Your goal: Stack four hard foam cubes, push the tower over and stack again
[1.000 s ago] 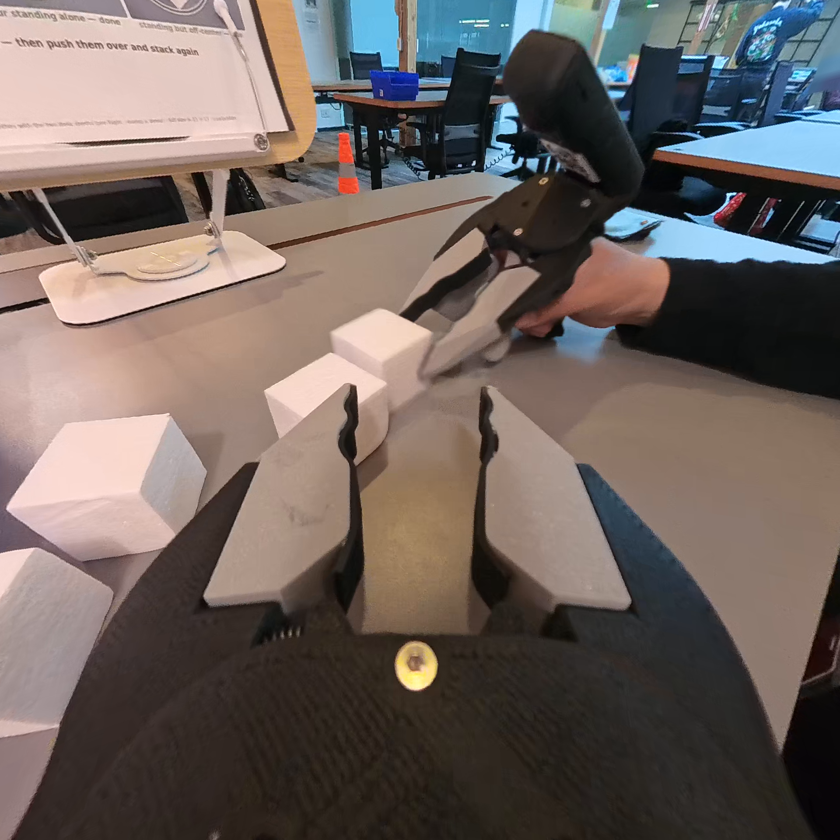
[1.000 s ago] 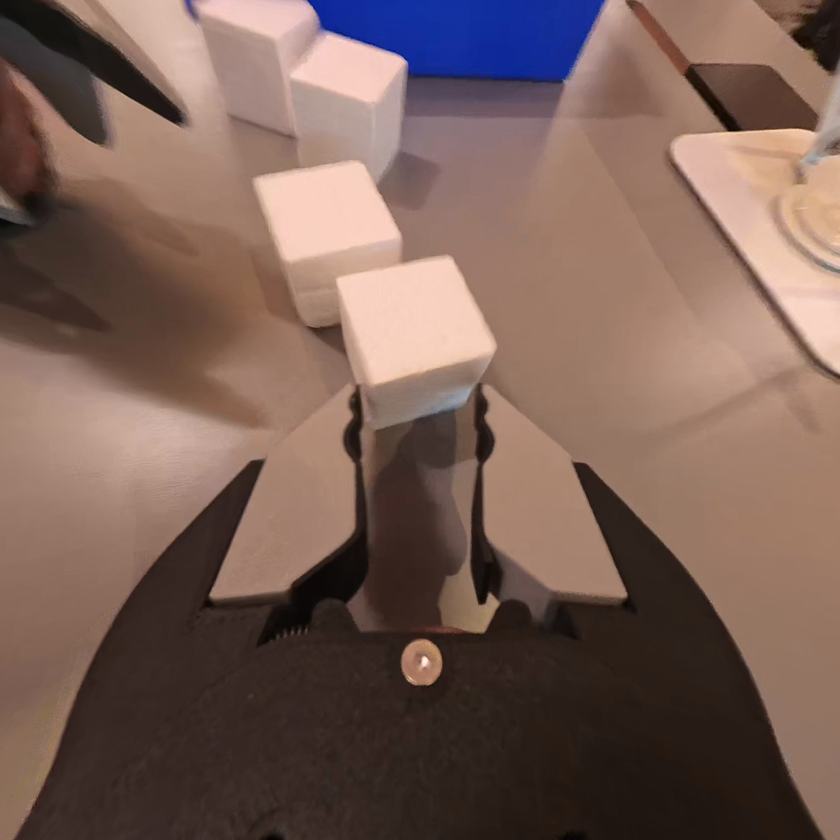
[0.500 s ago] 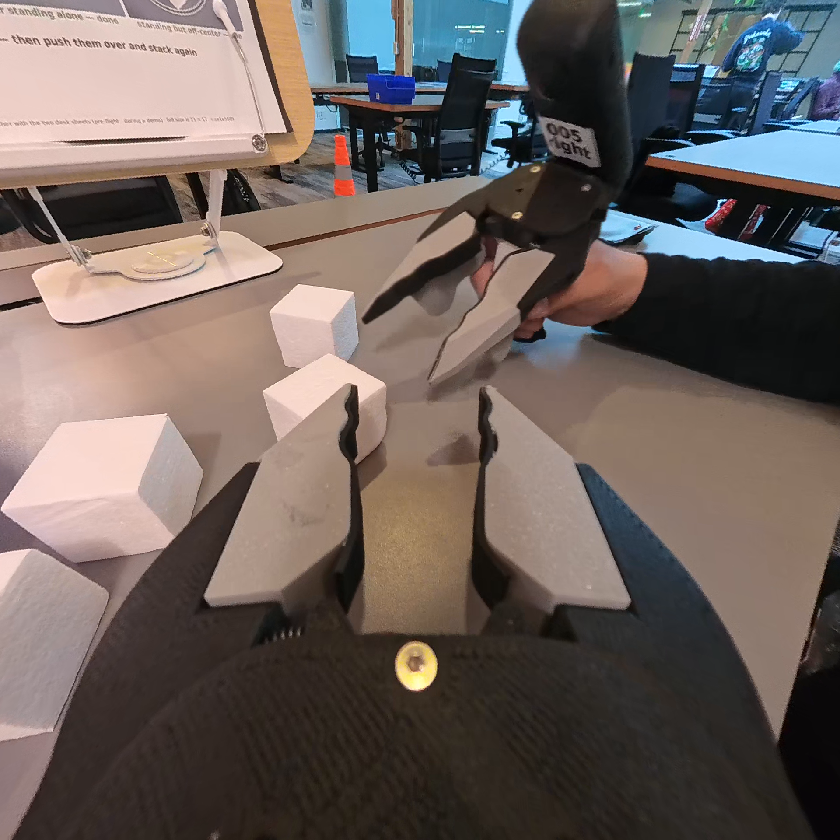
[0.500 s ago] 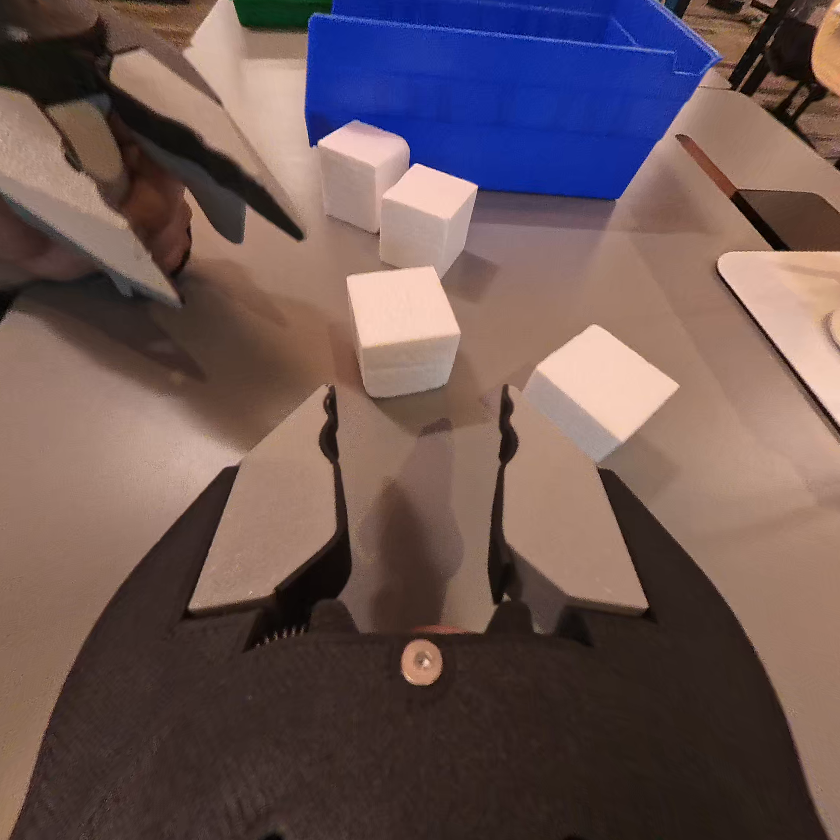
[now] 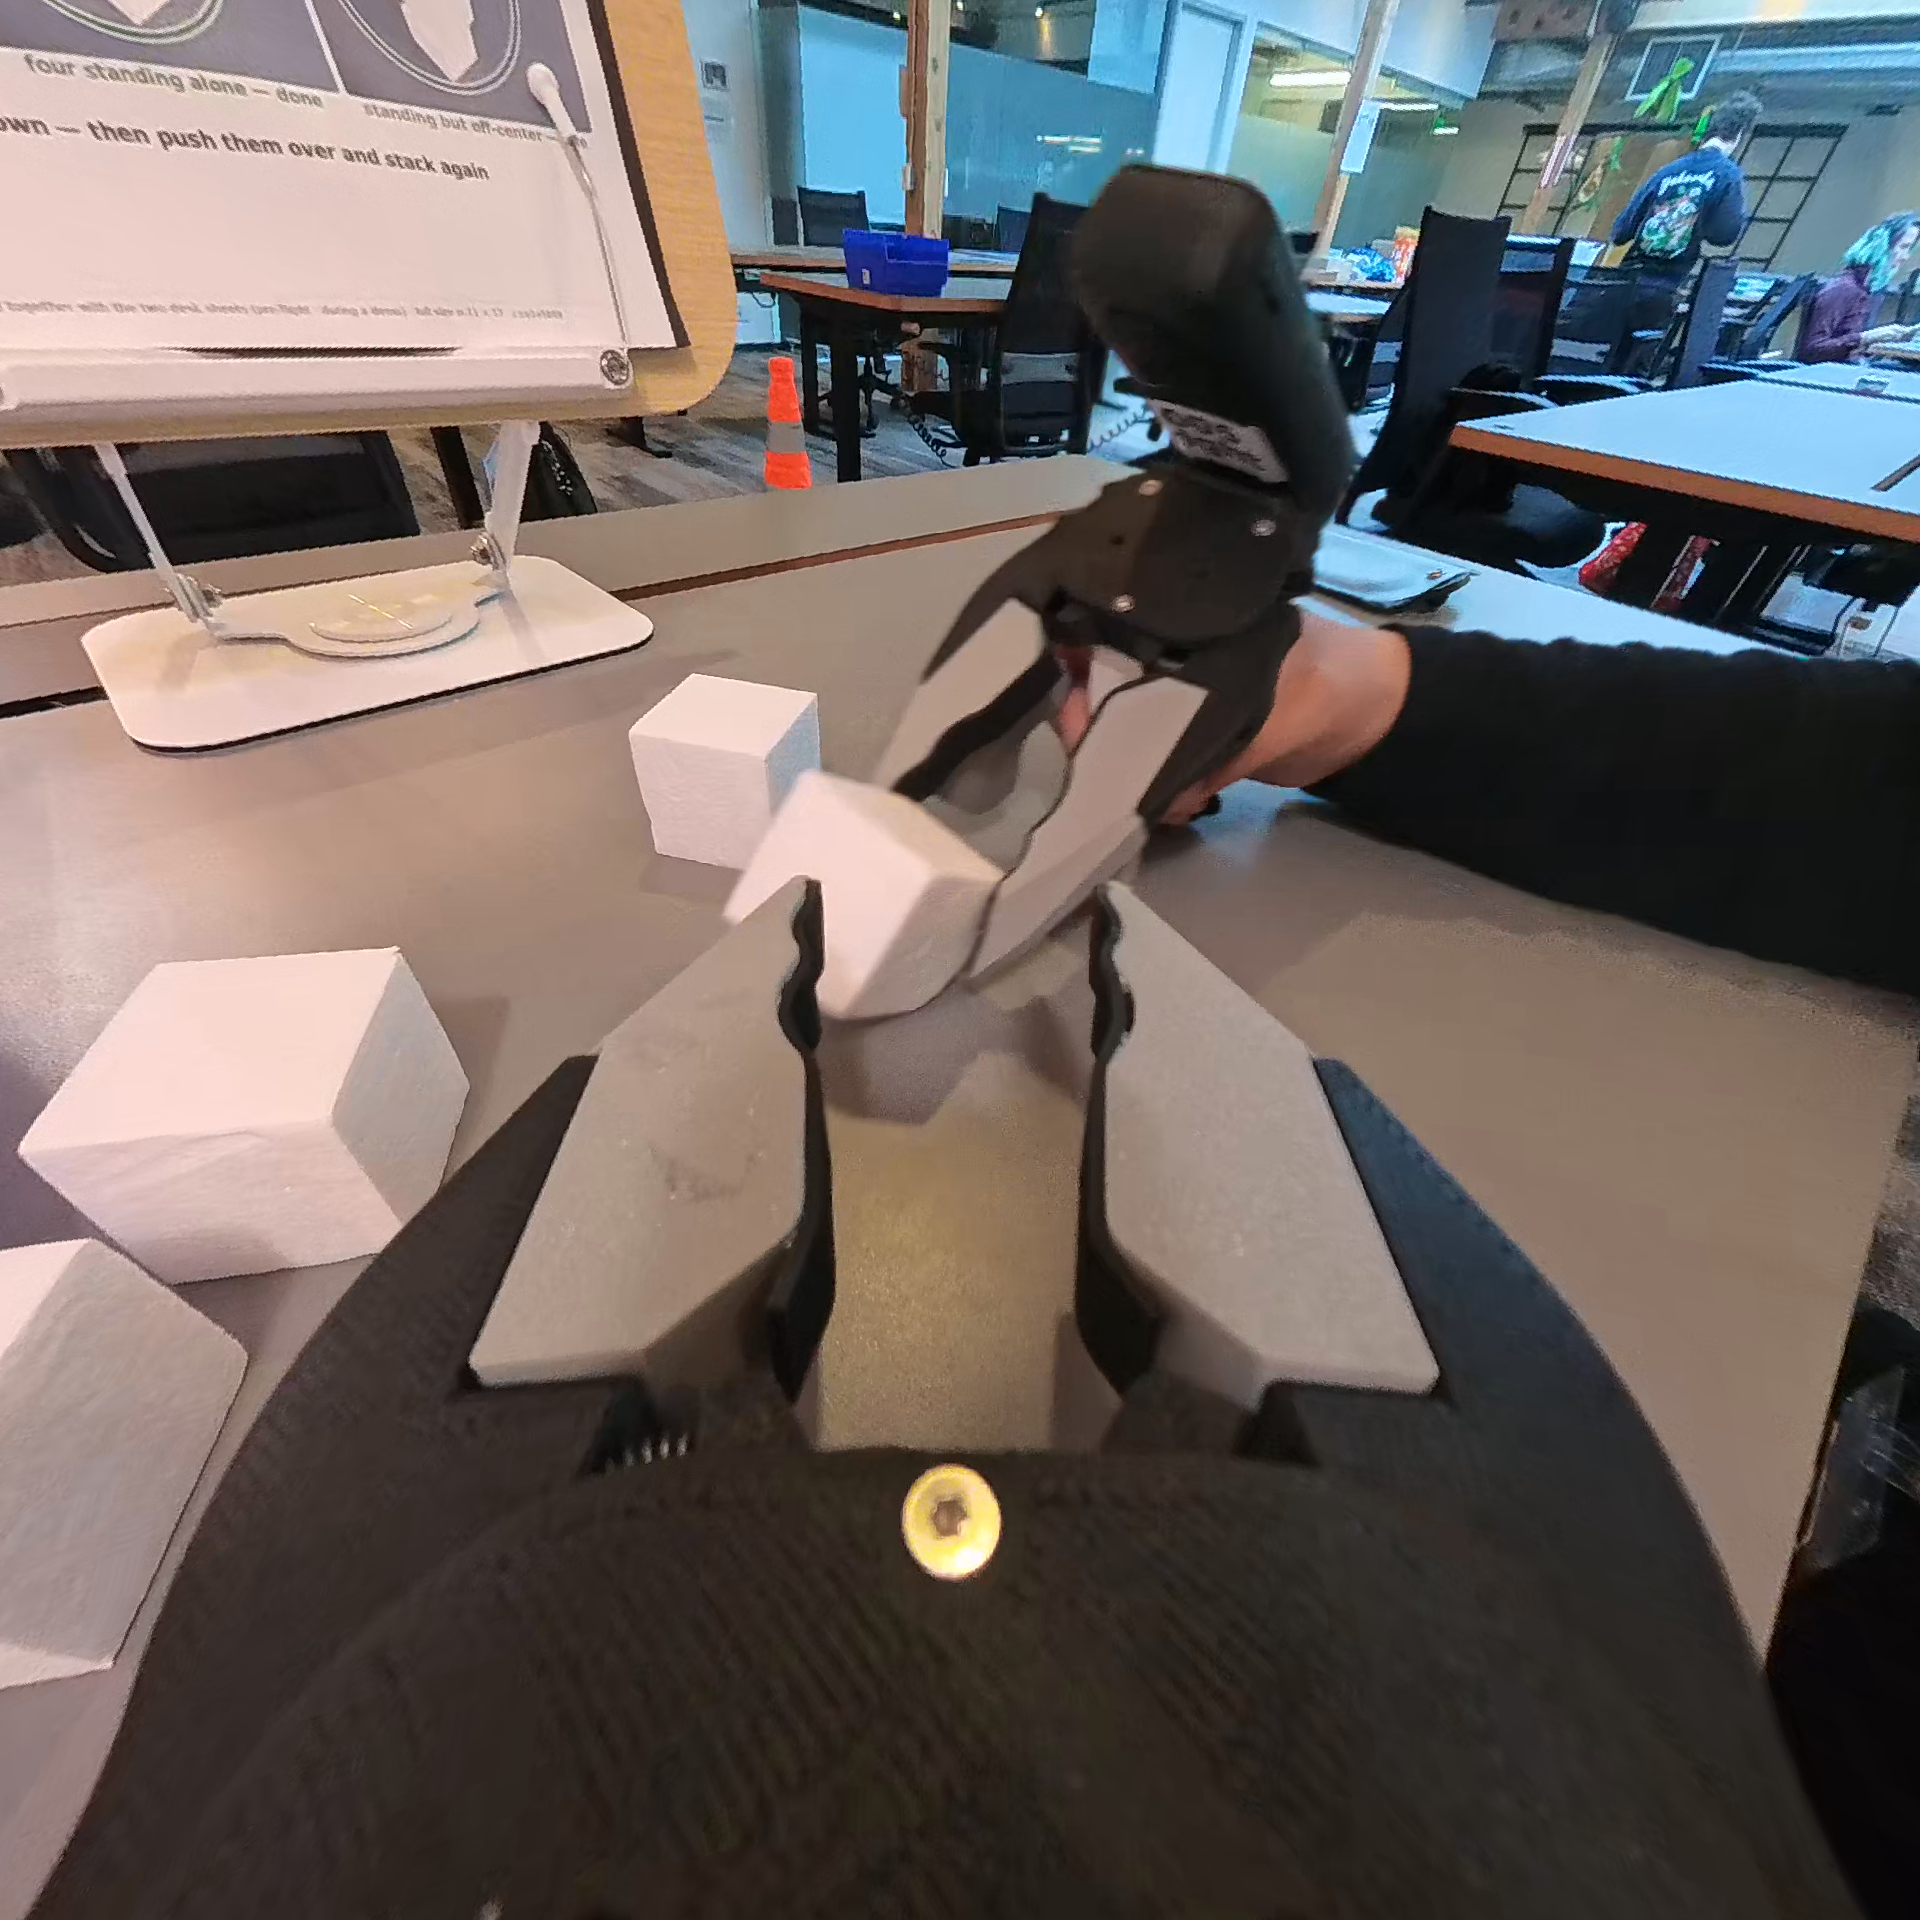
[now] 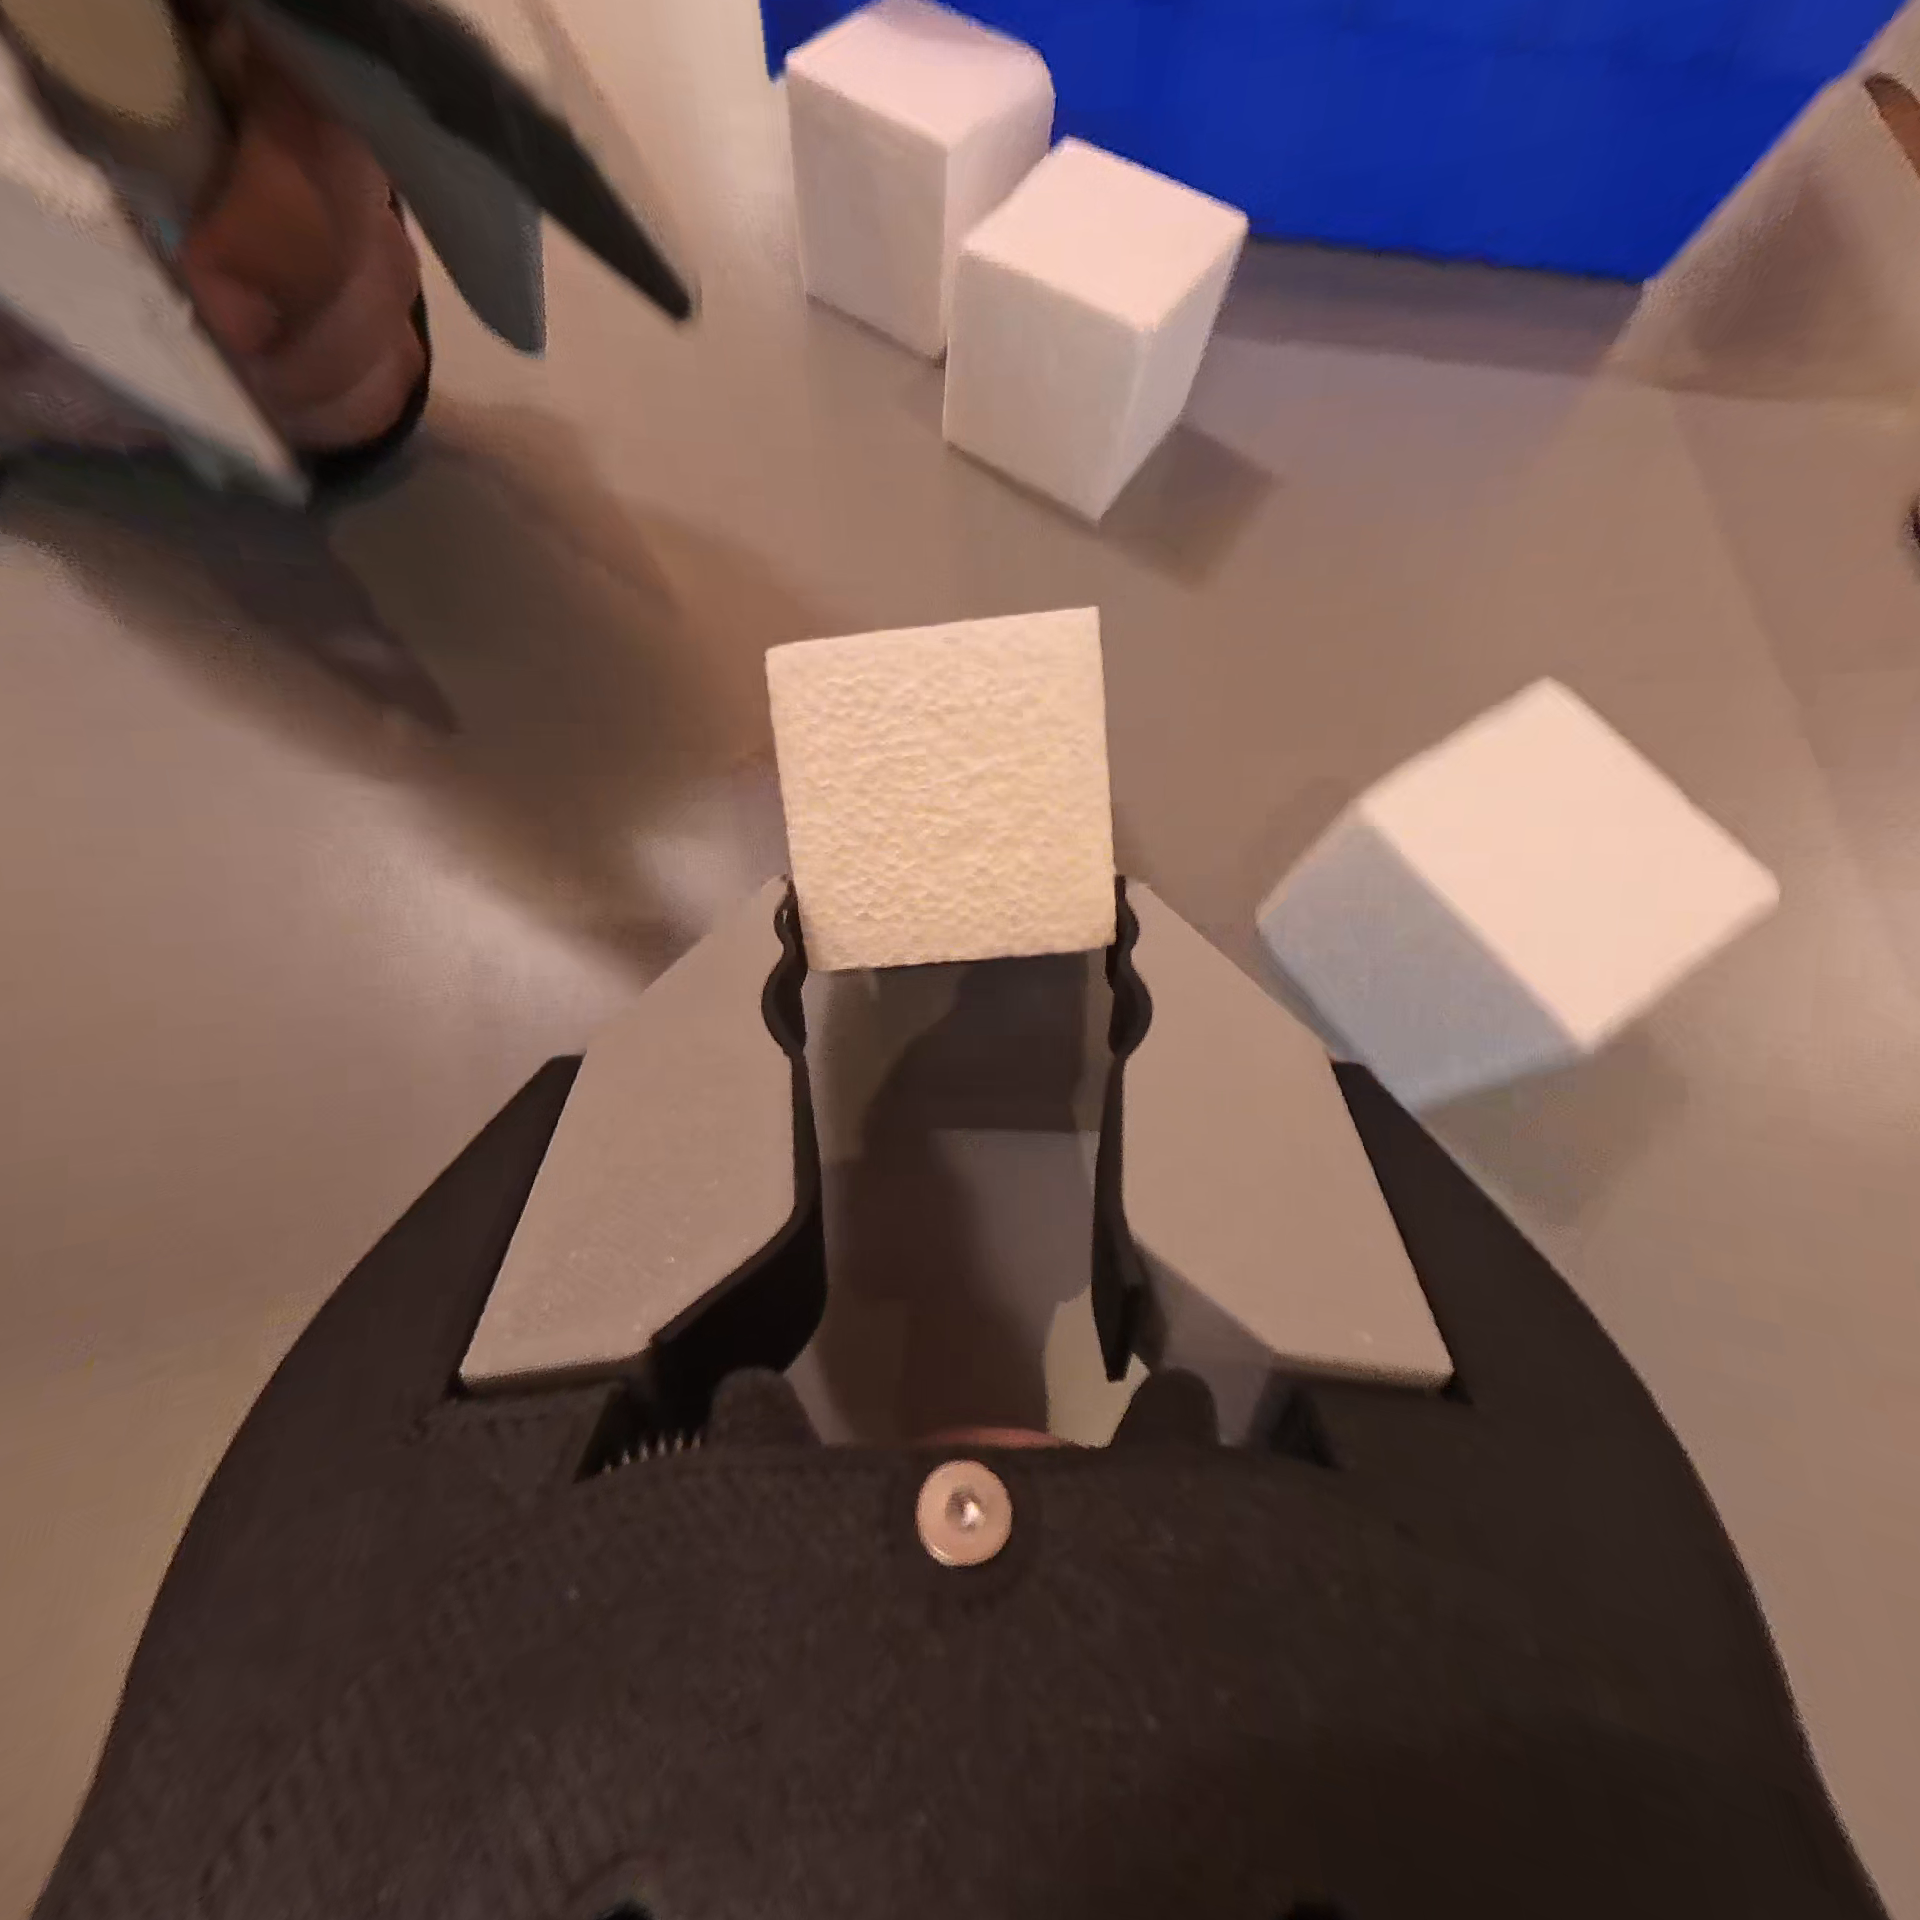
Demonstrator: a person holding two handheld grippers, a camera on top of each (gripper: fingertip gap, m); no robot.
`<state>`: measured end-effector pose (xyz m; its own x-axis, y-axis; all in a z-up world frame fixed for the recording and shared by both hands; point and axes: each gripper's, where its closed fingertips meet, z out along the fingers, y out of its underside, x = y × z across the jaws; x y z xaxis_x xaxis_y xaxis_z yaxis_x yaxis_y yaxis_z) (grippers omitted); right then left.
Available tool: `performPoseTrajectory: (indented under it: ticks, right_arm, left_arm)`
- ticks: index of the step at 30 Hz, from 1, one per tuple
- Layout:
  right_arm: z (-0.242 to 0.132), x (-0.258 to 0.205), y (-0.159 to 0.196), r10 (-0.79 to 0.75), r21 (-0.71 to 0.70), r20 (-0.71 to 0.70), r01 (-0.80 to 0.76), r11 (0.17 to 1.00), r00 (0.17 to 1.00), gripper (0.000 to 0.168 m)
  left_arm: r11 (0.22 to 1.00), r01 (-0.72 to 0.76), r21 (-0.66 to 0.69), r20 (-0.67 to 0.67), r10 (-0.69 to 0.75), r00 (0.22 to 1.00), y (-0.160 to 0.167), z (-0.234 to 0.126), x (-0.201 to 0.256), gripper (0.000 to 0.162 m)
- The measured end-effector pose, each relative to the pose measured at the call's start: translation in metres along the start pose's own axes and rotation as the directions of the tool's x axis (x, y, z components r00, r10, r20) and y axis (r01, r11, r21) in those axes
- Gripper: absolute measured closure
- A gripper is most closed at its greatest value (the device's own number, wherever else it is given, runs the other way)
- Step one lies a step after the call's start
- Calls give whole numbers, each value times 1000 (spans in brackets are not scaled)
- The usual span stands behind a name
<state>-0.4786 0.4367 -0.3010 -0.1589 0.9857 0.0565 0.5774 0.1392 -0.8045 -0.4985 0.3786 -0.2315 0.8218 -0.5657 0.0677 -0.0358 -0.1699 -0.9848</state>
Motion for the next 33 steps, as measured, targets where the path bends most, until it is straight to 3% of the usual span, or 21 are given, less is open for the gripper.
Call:
performPoseTrajectory:
  ticks: [5, 10, 18, 33]
  right_arm:
    - [-53, -12, 38, 24, -9, -24, -24, 1000, 999, 112]
    - [-84, -16, 33, 39, 65, -51, -35, 997, 998, 113]
    - [-84, -18, 56, 12, -66, -67, -17, 998, 998, 112]
    - [-99, -25, 57, 33, -25, -39, -34, 999, 999, 111]
  left_arm:
    - [1000, 3, 0, 1, -3, 1000, 0, 0, 0, 112]
    - [1000, 3, -14, 6, -3, 1000, 2, 2, -1, 112]
    - [999, -29, -22, 24, 30, 999, 3, 2, 0, 112]
    - [999, -21, -39, 22, 22, 1000, 5, 4, 0, 113]
